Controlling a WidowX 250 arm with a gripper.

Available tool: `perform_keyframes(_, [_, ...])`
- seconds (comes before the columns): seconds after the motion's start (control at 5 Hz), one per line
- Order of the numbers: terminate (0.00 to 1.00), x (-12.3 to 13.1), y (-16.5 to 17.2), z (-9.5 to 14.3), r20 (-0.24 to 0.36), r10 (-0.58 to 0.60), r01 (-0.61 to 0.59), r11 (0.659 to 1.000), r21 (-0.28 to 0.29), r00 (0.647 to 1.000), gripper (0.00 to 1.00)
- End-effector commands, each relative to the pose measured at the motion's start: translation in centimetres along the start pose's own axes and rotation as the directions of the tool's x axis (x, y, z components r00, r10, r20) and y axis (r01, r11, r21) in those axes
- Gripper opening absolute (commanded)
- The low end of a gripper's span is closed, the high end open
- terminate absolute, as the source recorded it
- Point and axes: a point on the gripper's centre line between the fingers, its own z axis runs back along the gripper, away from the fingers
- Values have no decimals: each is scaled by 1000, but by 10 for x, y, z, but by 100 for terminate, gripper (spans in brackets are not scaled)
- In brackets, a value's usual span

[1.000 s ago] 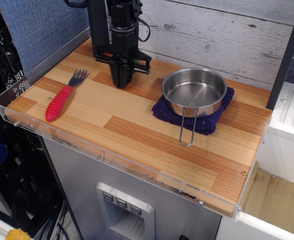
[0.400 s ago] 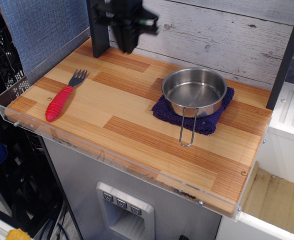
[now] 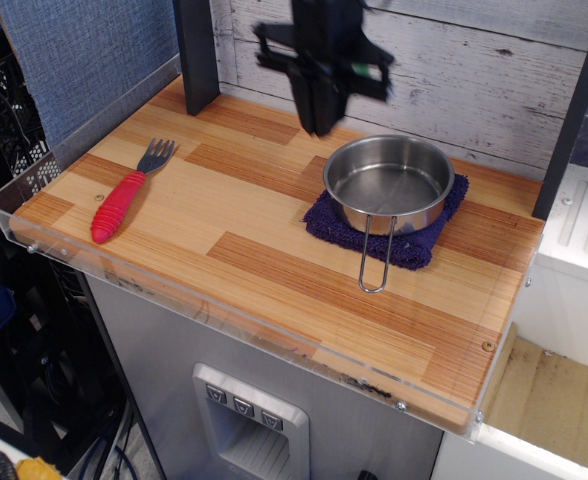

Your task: Place the green pepper in the silver pot.

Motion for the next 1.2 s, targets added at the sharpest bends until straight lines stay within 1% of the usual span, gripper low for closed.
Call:
perform_keyframes(0.0, [0,-18,-5,-12,-38,-19,20,999,34,999,0])
perform_keyframes(0.2, [0,-16,-1,-19,-59,3,-1,999,43,998,0])
perform_keyframes(0.4, [0,-14,5,-21,-84,29,-25,998,56,996,100])
perform_keyframes(0.6, [0,-12,7,-22,-86,32,-28,998,54,996,100])
perform_keyframes(0.8, [0,-11,8,-6,-53,23,-21,999,38,998,100])
perform_keyframes(1.0, [0,-12,23,38,47,66,-67,998,16,997,100])
